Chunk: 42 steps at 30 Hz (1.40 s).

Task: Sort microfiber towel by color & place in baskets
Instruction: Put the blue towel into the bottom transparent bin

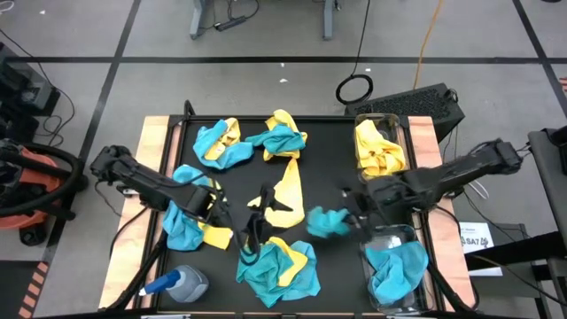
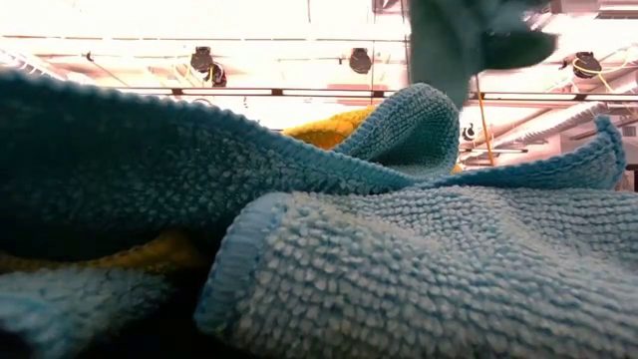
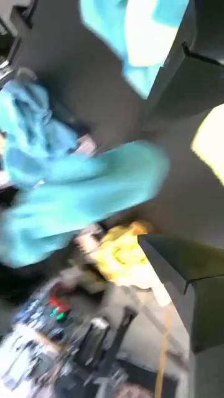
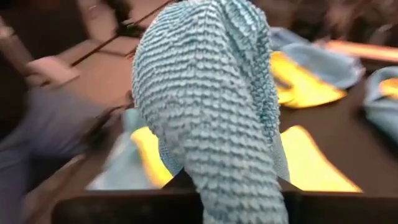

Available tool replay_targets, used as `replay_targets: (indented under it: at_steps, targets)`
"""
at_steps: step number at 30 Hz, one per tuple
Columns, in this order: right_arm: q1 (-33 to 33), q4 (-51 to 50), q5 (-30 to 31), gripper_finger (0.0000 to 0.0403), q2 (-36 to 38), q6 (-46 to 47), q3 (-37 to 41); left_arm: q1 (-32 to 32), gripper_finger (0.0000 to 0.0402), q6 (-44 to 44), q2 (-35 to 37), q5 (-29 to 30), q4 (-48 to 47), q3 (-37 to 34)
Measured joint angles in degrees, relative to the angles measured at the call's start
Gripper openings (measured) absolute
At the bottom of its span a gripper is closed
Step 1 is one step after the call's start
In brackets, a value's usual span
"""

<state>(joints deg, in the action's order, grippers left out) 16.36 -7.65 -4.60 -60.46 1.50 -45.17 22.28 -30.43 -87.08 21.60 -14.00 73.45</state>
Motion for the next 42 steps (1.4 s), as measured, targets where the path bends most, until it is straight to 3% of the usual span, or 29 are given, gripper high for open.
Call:
replay_targets:
  at_steps: [10,18,33,42]
  targets:
    - [10.97,-37.98,-0.24,0.0008,5.61,18.29,-18.74,0.72,0.0292,15.38,0.82,0.42,-16.69,-0.02]
    - [19.07,-54.43,-0.25,0.0008,4.8,39.49,-20.78,0.68,0.0292,16.75,0.48,0.35,-18.75,-1.96]
    - [30.12,-53.13,-0.22,0.0008,-0.23,53.67,-7.52,0.68,0.0292,18.11,0.48,0.09,-19.52,-2.64]
    - [30.97,-37.31,-0.16,0.0009,-3.18,56.41,4.32,0.57,0.0292,18.09,0.48,0.08,-19.5,-2.64]
